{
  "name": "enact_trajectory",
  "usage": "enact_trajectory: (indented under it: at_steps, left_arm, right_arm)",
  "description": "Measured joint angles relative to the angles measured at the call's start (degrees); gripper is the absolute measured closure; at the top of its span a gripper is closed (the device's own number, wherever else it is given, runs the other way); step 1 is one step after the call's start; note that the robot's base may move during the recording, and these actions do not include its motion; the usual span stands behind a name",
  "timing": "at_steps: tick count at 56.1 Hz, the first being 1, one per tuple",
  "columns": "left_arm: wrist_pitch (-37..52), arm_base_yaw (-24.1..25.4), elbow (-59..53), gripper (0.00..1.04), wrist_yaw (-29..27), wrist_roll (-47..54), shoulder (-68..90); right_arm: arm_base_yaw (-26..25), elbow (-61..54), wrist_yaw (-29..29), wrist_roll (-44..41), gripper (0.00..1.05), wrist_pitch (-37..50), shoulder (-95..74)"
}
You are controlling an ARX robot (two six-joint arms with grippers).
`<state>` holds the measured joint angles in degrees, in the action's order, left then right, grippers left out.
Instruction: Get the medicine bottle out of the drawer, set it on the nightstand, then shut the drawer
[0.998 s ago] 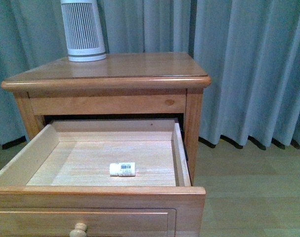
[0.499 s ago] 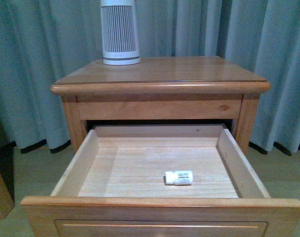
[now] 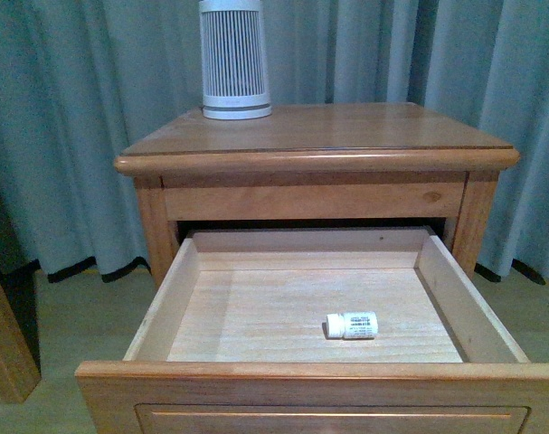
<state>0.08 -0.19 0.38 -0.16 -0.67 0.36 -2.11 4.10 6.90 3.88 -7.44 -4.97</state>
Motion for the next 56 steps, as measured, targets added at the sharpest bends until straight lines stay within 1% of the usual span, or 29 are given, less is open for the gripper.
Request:
enact_trajectory:
  at_steps: [2, 4, 8, 11, 13, 16, 17, 21, 22, 25, 27, 30, 35, 43, 49, 56]
  left_arm:
    - [0.0, 0.0, 0.0, 0.93, 0.1, 0.0, 0.0]
    - [0.0, 0.0, 0.0, 0.87, 0.2, 0.0, 0.0]
    - [0.0, 0.0, 0.0, 0.75, 0.1, 0.0, 0.0]
    - [0.0, 0.0, 0.0, 0.64, 0.1, 0.0, 0.0]
    - [0.0, 0.0, 0.0, 0.59, 0.1, 0.0, 0.0]
    - [0.0, 0.0, 0.0, 0.48, 0.2, 0.0, 0.0]
    - [0.0, 0.0, 0.0, 0.47, 0.1, 0.0, 0.0]
    - [0.0, 0.0, 0.0, 0.32, 0.1, 0.0, 0.0]
    - [0.0, 0.0, 0.0, 0.31, 0.1, 0.0, 0.0]
    - [0.0, 0.0, 0.0, 0.20, 0.1, 0.0, 0.0]
    - [0.0, 0.0, 0.0, 0.15, 0.1, 0.0, 0.0]
    - [0.0, 0.0, 0.0, 0.05, 0.1, 0.0, 0.0]
    - [0.0, 0.0, 0.0, 0.07, 0.1, 0.1, 0.0]
    - [0.0, 0.0, 0.0, 0.06, 0.2, 0.1, 0.0]
    - [0.0, 0.0, 0.0, 0.06, 0.2, 0.1, 0.0]
    - [0.0, 0.0, 0.0, 0.06, 0.1, 0.1, 0.0]
  right_arm:
    - [-1.2, 3.3, 3.8, 2.8, 0.07, -2.2, -6.4]
    - [-1.4, 5.9, 4.8, 3.8, 0.07, -1.5, -11.5]
    - [-1.0, 13.2, 5.5, 4.0, 0.07, 2.4, -22.5]
    - [0.5, 21.1, 5.4, 2.5, 0.07, 5.3, -31.4]
    - [1.2, 24.1, 5.4, 1.8, 0.07, 6.0, -34.8]
    - [3.1, 31.1, 5.5, -1.0, 0.07, 5.5, -42.5]
    - [3.4, 32.3, 5.6, -1.7, 0.07, 5.2, -43.8]
    - [5.9, 41.2, 7.0, -7.3, 0.07, 1.4, -54.1]
    - [6.2, 42.3, 7.1, -7.8, 0.07, 0.8, -55.5]
    - [7.7, 49.3, 8.0, -14.4, 0.07, -3.8, -63.6]
    - [8.2, 52.2, 7.8, -16.3, 0.07, -5.8, -66.8]
    - [8.7, 59.3, 5.7, -21.9, 0.07, -10.6, -74.1]
    - [9.1, 70.2, 2.6, -24.9, 0.07, -17.6, -84.5]
    - [10.3, 84.0, -0.3, -23.7, 0.07, -25.0, -97.9]
    - [12.7, 88.8, -1.4, -22.4, 0.07, -26.7, -104.7]
    - [15.7, 90.0, -1.5, -22.4, 0.07, -27.7, -108.8]
